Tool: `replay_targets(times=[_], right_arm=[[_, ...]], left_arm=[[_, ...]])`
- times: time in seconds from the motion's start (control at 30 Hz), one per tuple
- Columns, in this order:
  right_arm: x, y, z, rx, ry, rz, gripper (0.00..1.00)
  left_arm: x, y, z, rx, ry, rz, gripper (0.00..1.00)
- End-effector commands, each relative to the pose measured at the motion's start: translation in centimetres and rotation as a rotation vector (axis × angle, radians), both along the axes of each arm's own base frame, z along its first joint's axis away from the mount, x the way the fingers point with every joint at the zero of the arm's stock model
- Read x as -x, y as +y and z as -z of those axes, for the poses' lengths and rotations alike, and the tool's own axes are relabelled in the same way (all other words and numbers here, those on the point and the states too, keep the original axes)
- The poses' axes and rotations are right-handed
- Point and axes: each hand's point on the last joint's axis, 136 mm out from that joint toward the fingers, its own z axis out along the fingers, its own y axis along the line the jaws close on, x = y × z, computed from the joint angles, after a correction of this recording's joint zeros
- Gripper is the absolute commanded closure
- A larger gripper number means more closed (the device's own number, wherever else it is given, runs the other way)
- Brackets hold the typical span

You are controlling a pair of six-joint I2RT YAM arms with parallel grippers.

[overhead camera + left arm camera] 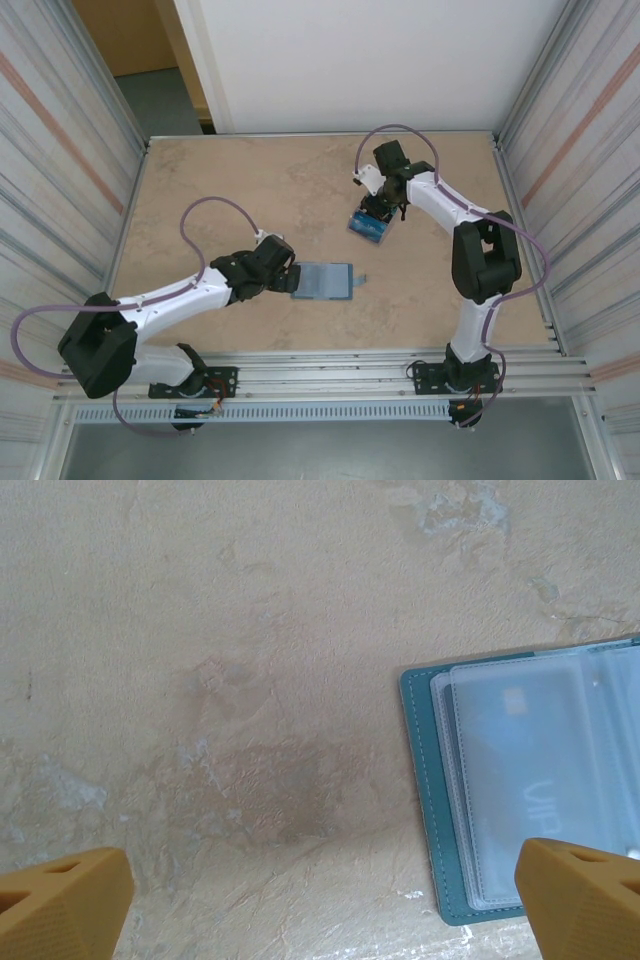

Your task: Take the credit cards out of the card holder

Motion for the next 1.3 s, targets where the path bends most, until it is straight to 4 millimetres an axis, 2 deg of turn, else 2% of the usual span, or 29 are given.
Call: replay_targets(times=[0.0,0.2,0.33,0.5,0.7,0.93,1.1,1.27], right_arm=[[-0.3,-0.6,0.4,0.037,0.019,-0.003,0.93],[-0.3,-0.6,0.6,0.044,0.027,-0.001,0.77],[-0.4,-0.3,-0.2,0.031,0.012,0.003,0.75],[-0.3,0.1,-2.1,-0.017,-0.016,0.020,0.73],[0.5,0.4,-4.8,-0.106,-0.070,0.125,0.55],[3.9,1.4,-6.6,-0.171,-0.105,0.307,0.47],[7.6,2.8,-6.1,-0.219,-0.077,0.405,0.44],[11.0,5.5,-4.8,-0.283,-0.013,0.430,0.38]], left_arm=[[0.0,0.8,-0.3,-0.007,-0.011,-0.026,0.01],[-0.1,0.8,-0.4,-0.007,-0.014,-0.027,0.01],[-0.2,0.8,-0.5,-0.007,-0.015,-0.027,0.01],[-0.2,0.9,-0.5,-0.006,-0.016,-0.030,0.01],[-0.4,1.9,-1.0,0.001,-0.056,-0.098,0.01],[-0.4,4.1,-2.4,0.028,-0.142,-0.205,0.01],[-0.1,5.3,-3.1,0.049,-0.180,-0.245,0.01],[0.1,6.3,-3.1,0.068,-0.202,-0.282,0.01]])
